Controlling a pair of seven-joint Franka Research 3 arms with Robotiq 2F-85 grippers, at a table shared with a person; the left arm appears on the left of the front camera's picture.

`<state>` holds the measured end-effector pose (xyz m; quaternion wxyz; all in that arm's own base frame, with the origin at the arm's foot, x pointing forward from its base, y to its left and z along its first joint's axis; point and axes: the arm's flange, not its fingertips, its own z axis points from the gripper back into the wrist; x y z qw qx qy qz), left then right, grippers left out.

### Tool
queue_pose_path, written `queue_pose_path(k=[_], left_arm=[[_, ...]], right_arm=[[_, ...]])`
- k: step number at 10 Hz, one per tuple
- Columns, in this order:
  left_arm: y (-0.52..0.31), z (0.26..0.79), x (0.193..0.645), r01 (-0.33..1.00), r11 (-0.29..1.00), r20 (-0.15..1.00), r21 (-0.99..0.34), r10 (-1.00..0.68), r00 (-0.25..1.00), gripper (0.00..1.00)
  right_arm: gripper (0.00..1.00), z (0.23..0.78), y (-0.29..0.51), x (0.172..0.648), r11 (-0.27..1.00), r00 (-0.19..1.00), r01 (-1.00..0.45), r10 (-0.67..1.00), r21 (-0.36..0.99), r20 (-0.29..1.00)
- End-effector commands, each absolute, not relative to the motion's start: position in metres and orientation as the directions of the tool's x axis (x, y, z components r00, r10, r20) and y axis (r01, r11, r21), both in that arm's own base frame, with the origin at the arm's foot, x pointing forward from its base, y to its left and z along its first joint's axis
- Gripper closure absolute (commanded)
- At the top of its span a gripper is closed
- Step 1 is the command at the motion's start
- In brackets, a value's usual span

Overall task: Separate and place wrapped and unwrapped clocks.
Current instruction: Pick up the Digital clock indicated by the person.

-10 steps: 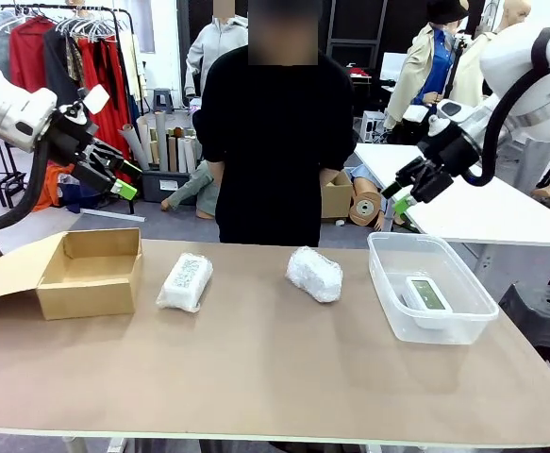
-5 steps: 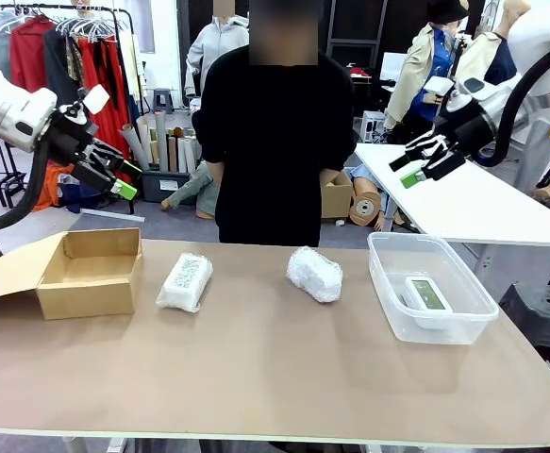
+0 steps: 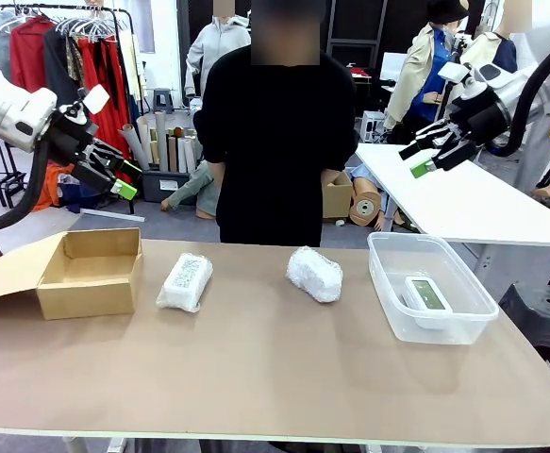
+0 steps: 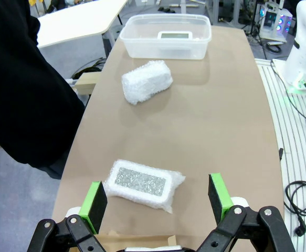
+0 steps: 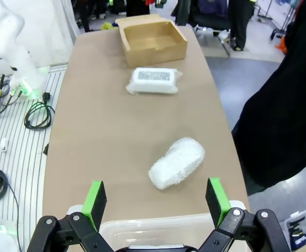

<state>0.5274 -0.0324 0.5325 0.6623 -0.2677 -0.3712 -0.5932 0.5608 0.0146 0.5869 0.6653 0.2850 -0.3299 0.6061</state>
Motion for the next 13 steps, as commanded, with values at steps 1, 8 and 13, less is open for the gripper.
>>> queue_pose_path(k=[1,8,13], left_arm=[[-0.032,0.5344,0.5267,0.984,0.153,0.81,0.088,-0.586,0.018,0.0],[-0.032,0.5344,0.5267,0.984,0.153,0.81,0.088,-0.586,0.018,0.0],[-0.032,0.5344,0.5267,0.984,0.153,0.81,0.088,-0.586,0.018,0.0]], right_arm=[[0.0,0.5873,0.0135,0.5573,0.1,0.028,-0.994,0.578,-0.036,0.815],[0.0,0.5874,0.0143,0.5608,0.105,0.049,-0.994,0.613,-0.02,0.789],[0.0,0.5874,0.0143,0.5608,0.105,0.049,-0.994,0.613,-0.02,0.789]])
